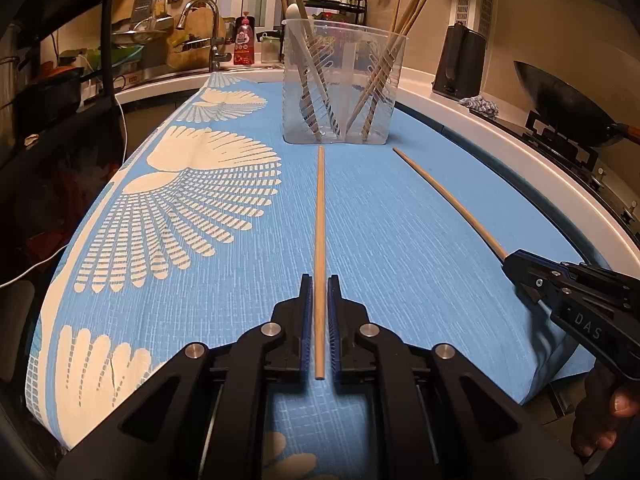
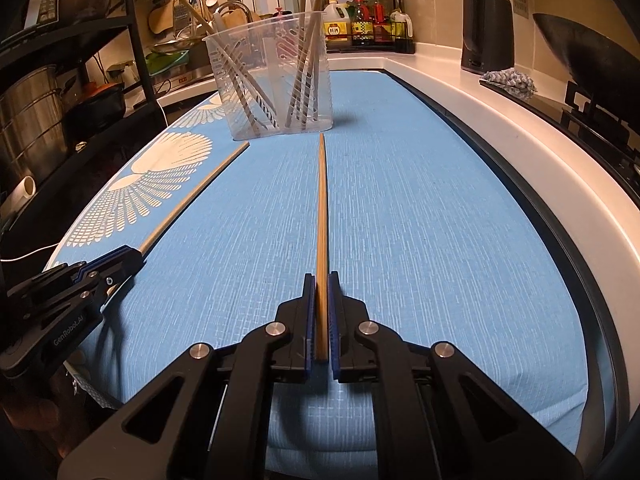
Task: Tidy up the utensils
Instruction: 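Hold chopstick in left tool while right tool holds and starts lifting its chopstick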
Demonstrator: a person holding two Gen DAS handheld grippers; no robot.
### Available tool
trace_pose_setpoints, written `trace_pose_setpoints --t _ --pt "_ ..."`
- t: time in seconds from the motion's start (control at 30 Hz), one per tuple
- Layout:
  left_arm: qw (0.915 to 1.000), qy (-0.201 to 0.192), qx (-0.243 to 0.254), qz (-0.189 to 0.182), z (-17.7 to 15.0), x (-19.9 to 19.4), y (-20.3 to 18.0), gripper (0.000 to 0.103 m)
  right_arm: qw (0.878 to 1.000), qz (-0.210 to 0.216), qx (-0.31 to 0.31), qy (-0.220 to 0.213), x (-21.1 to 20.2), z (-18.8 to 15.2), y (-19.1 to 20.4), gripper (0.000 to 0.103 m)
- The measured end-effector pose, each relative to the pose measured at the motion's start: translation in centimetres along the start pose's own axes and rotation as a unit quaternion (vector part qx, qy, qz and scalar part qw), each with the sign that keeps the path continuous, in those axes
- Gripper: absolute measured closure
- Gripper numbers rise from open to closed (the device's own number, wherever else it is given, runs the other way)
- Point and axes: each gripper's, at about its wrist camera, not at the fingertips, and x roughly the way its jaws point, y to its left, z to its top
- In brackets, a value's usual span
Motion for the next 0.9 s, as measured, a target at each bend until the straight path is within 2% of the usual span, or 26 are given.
trace_pose_setpoints --t 0.07,0.17,0.43,0.5,0.63,0.67,0.9 --pt "1.0 -0.003 0.004 -0.001 -0.1 -0.1 -0.5 0.081 1.0 0.001 0.001 0.001 0.0 0.0 0.0 0.096" --pt "0.9999 -0.007 0.012 0.003 -0.3 -0.1 -1.2 0.074 1.0 0.003 0.002 0.002 0.0 0.0 -0.1 0.096" --pt "0.9996 -0.013 0.022 0.013 -0.6 -0.2 -1.6 0.074 1.0 0.002 0.0 0.001 0.0 0.0 0.0 0.096" --pt "0.9996 -0.015 0.021 0.014 -0.6 -0.3 -1.7 0.075 1.0 0.0 -0.002 0.001 0.0 0.1 0.1 0.096" --pt "0.9995 -0.019 0.02 0.016 -0.7 -0.4 -1.6 0.095 1.0 0.002 -0.002 0.002 0.0 0.1 0.0 0.097" --pt "0.9995 -0.018 0.021 0.017 -0.7 -0.3 -1.7 0.097 1.0 0.002 -0.002 0.002 0.0 0.1 0.0 0.097" --pt "0.9996 -0.018 0.017 0.016 -0.7 -0.4 -1.5 0.097 1.0 0.002 -0.003 0.002 0.0 0.1 0.1 0.097"
